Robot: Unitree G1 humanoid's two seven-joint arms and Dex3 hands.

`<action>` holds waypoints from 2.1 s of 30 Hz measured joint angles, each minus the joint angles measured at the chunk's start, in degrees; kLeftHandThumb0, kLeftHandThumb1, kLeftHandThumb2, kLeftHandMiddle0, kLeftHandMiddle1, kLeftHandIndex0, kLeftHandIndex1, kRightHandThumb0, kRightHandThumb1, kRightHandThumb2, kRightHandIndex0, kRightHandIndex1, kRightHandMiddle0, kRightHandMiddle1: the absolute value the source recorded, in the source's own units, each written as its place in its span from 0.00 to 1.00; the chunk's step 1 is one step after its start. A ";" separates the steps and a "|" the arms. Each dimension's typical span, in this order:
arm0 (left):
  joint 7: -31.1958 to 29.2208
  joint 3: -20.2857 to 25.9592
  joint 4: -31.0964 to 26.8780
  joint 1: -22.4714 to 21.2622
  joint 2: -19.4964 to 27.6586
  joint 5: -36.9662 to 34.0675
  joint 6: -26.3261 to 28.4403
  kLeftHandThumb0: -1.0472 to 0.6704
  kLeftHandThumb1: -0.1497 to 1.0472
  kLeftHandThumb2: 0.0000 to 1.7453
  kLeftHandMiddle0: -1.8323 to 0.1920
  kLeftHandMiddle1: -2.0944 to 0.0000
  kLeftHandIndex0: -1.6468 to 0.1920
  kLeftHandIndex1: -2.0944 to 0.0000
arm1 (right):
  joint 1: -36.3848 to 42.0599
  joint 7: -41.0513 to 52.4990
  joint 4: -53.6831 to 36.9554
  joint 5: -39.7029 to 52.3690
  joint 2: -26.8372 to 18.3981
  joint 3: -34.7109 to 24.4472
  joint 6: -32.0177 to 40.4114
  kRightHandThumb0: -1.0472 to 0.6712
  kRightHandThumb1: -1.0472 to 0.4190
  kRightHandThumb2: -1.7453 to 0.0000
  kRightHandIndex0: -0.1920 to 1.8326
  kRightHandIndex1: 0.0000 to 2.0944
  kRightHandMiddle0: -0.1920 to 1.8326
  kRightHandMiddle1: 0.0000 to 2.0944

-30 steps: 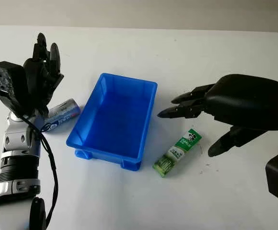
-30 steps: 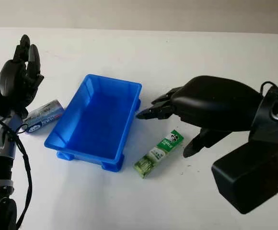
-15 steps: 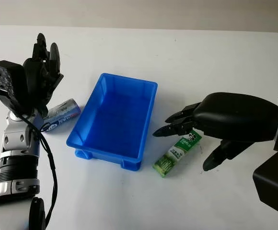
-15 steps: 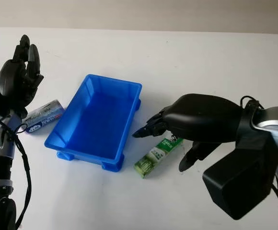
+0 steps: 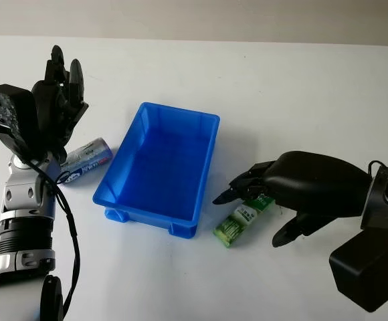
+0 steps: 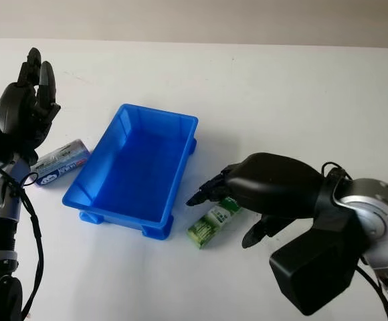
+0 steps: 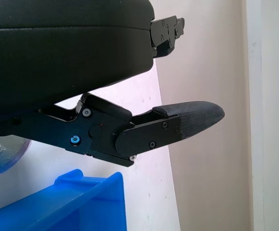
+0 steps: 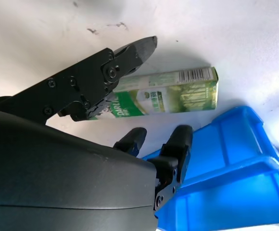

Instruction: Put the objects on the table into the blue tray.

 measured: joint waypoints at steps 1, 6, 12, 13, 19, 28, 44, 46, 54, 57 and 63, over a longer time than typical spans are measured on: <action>0.01 0.00 0.00 0.00 0.00 -0.01 0.00 0.18 1.00 0.38 1.00 1.00 1.00 1.00 | 0.23 -1.98 1.73 -0.83 0.41 0.00 -2.61 0.54 0.19 0.97 0.07 0.80 0.09 0.77; 0.15 -0.01 -0.02 0.00 0.02 0.00 0.00 0.18 1.00 0.38 1.00 1.00 1.00 1.00 | 0.05 -15.74 11.16 -10.51 2.31 0.02 -17.59 0.55 0.15 0.96 0.14 0.94 0.16 0.87; -0.01 0.01 0.01 0.00 0.04 -0.05 0.00 0.19 1.00 0.38 1.00 1.00 1.00 1.00 | -3.11 -35.51 20.62 -26.28 2.96 0.34 -29.86 0.50 0.15 0.97 0.24 0.96 0.27 0.82; -0.02 0.01 0.00 0.00 0.04 -0.05 0.00 0.19 1.00 0.38 1.00 1.00 1.00 1.00 | -3.71 -38.87 21.93 -28.92 2.95 0.56 -31.03 0.50 0.15 0.97 0.26 0.97 0.29 0.81; -0.04 -0.02 -0.02 0.01 0.07 -0.02 -0.02 0.18 1.00 0.37 1.00 1.00 1.00 1.00 | -6.93 -53.51 27.77 -41.18 1.91 4.04 -32.96 0.47 0.14 0.97 0.33 0.96 0.33 0.82; -0.18 -0.07 -0.13 0.01 0.20 0.01 -0.01 0.18 1.00 0.37 1.00 1.00 1.00 1.00 | -10.25 -62.54 31.98 -44.81 0.14 8.32 -31.11 0.38 0.12 0.96 0.50 1.00 0.41 0.96; -0.44 -0.30 0.04 0.00 0.59 0.09 0.19 0.19 1.00 0.37 1.00 1.00 1.00 1.00 | -29.13 -45.89 39.32 -17.82 4.32 3.85 -23.49 0.39 0.09 0.97 0.51 0.88 0.42 0.92; -0.48 -0.34 0.05 0.01 0.61 0.09 0.21 0.19 1.00 0.37 1.00 1.00 1.00 1.00 | -31.52 -45.46 40.83 -17.40 4.88 3.85 -23.66 0.38 0.09 0.97 0.54 0.85 0.44 0.91; -0.24 -0.39 0.00 0.01 0.60 0.10 0.66 0.19 1.00 0.37 1.00 1.00 1.00 1.00 | -40.04 -47.16 46.91 -17.91 7.45 3.99 -25.12 0.36 0.11 0.97 0.62 0.80 0.50 0.88; -0.46 -0.48 -0.01 0.01 0.60 0.09 0.66 0.18 1.00 0.37 1.00 1.00 1.00 1.00 | -42.79 -48.18 48.60 -18.84 9.45 4.44 -24.02 0.35 0.09 0.96 0.63 0.84 0.52 0.92; 0.00 -0.75 -0.11 0.02 0.42 0.09 0.73 0.18 1.00 0.37 1.00 1.00 1.00 1.00 | -47.57 -56.40 54.83 -25.35 14.17 8.57 -23.76 0.34 0.04 0.96 0.56 0.92 0.44 0.94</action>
